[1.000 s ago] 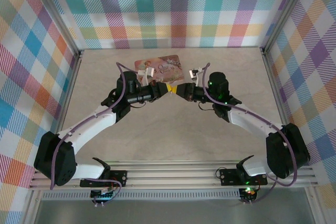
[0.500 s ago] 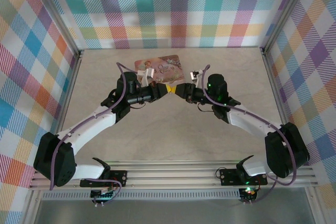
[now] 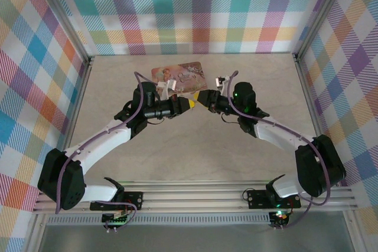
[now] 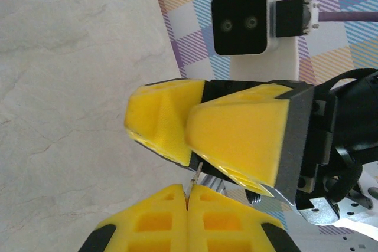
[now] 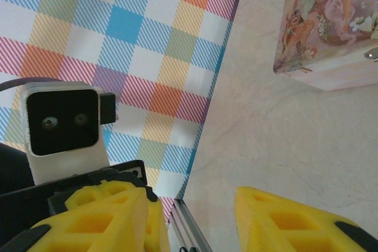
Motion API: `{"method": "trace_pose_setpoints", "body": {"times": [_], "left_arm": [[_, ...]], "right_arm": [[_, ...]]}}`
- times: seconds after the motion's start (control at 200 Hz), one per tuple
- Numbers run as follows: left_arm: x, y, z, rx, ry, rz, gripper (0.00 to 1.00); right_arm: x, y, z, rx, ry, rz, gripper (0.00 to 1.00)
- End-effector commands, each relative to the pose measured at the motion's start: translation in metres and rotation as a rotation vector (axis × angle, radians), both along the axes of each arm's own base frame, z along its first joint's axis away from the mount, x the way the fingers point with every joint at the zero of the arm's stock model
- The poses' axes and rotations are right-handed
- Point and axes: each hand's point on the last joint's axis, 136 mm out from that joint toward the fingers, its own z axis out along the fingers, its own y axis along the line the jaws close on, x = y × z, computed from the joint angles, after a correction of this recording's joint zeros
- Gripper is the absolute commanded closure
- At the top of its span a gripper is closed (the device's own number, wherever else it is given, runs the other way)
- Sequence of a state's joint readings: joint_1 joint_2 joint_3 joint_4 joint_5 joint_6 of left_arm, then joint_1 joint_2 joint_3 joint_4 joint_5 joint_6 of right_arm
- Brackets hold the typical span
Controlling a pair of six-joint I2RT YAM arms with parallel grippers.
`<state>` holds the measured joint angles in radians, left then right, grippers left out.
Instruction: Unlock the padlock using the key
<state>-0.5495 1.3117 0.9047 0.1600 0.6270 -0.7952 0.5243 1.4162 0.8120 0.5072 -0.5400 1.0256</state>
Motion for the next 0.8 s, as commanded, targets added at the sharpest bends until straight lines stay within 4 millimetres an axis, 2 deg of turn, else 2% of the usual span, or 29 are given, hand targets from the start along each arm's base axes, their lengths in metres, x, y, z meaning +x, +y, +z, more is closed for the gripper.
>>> {"method": "trace_pose_setpoints", "body": {"times": [0.0,0.155,0.235,0.33,0.435,0.475,0.6,0.795], "left_arm": [[-0.004,-0.002,0.007,-0.022,-0.023,-0.004,1.0],[-0.002,0.0,0.005,-0.016,-0.016,0.015,1.0],[0.001,0.003,-0.001,-0.007,-0.003,0.043,1.0],[0.005,0.002,-0.001,-0.03,-0.002,0.06,1.0],[0.008,0.0,-0.002,-0.034,0.007,0.065,1.0],[0.009,0.001,-0.003,-0.032,0.008,0.069,1.0],[0.01,0.003,-0.004,-0.029,0.004,0.084,1.0],[0.006,0.005,-0.009,-0.023,0.005,0.086,1.0]], "right_arm": [[-0.003,0.006,0.023,0.054,-0.04,0.033,0.57],[-0.01,0.002,0.021,0.052,-0.041,0.022,0.74],[-0.011,0.0,0.023,0.048,-0.046,0.008,0.74],[-0.013,0.001,0.024,0.042,-0.05,0.012,0.68],[-0.016,0.007,0.022,0.04,-0.041,0.032,0.68],[-0.017,0.008,0.019,0.036,-0.033,0.035,0.73],[-0.018,0.008,0.011,0.017,-0.01,0.026,1.0],[-0.018,0.006,0.007,-0.085,-0.02,0.032,1.0]]}}
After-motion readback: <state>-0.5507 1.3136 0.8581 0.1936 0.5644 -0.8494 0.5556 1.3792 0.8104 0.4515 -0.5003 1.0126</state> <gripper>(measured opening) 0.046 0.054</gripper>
